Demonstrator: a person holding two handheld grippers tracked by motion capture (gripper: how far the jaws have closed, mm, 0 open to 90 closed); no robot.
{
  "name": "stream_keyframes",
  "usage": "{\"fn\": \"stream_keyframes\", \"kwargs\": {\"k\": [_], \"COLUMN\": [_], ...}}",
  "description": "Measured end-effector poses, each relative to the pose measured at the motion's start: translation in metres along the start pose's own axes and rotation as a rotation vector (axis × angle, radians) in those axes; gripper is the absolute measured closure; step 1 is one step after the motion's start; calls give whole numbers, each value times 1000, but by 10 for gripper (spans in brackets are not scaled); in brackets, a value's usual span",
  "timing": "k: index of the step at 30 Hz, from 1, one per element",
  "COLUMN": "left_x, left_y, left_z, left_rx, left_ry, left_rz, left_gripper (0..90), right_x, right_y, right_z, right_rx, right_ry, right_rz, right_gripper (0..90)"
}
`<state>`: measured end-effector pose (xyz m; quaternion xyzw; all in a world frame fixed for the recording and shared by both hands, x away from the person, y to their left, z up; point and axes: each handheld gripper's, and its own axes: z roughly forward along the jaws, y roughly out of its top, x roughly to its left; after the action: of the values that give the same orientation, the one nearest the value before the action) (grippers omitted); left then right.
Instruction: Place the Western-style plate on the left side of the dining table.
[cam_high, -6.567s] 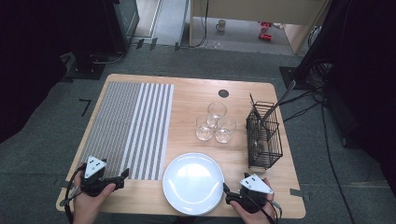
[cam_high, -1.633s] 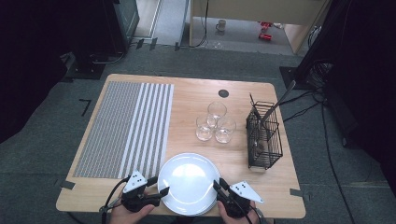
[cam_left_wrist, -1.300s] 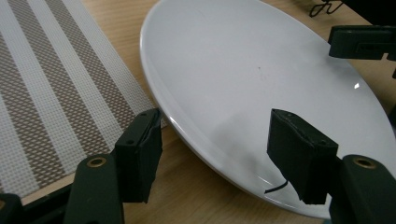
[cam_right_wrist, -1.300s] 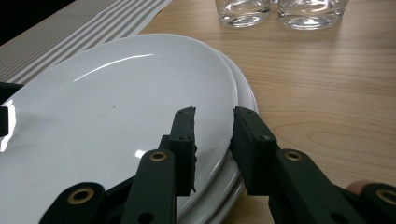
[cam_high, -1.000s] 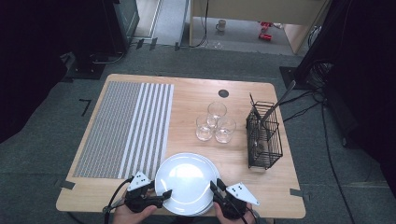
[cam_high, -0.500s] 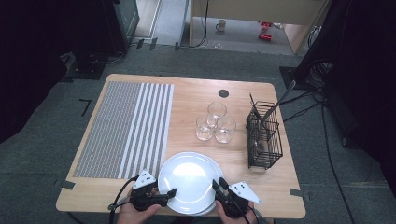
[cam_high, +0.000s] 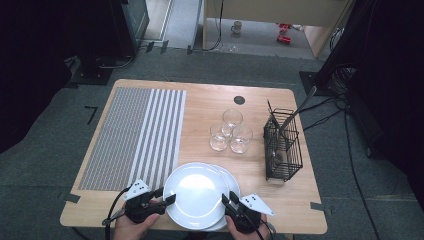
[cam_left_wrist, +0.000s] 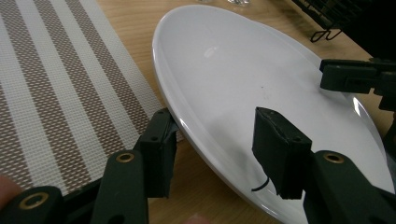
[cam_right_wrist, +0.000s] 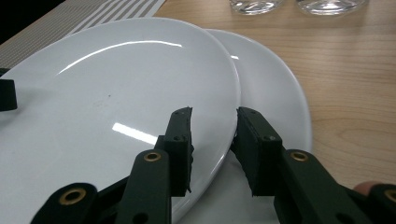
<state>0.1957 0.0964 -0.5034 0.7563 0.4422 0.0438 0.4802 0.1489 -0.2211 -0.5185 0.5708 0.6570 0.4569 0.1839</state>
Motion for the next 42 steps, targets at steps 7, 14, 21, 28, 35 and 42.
{"fn": "stream_keyframes", "kwargs": {"k": [7, 14, 21, 28, 35, 42], "left_x": [7, 18, 30, 37, 41, 43], "left_y": [2, 4, 4, 1, -1, -2], "left_z": [-9, -20, -28, -29, -28, -27], "left_rx": [-7, -25, -22, -2, 5, 1], "left_ry": [16, 17, -7, 3, -3, -17], "left_rz": [3, -6, -7, -12, -26, -34], "left_gripper": [542, 588, 645, 640, 647, 653], "right_x": [8, 18, 27, 26, 25, 23], "right_y": [0, 1, 1, 7, 10, 10], "right_z": [5, 11, 17, 16, 18, 19], "right_rx": [15, 32, 44, 30, 28, 25], "right_ry": [19, 37, 63, 75, 92, 101], "right_rz": [4, 14, 20, 27, 33, 83], "right_gripper": [674, 674, 671, 667, 652, 679]}}
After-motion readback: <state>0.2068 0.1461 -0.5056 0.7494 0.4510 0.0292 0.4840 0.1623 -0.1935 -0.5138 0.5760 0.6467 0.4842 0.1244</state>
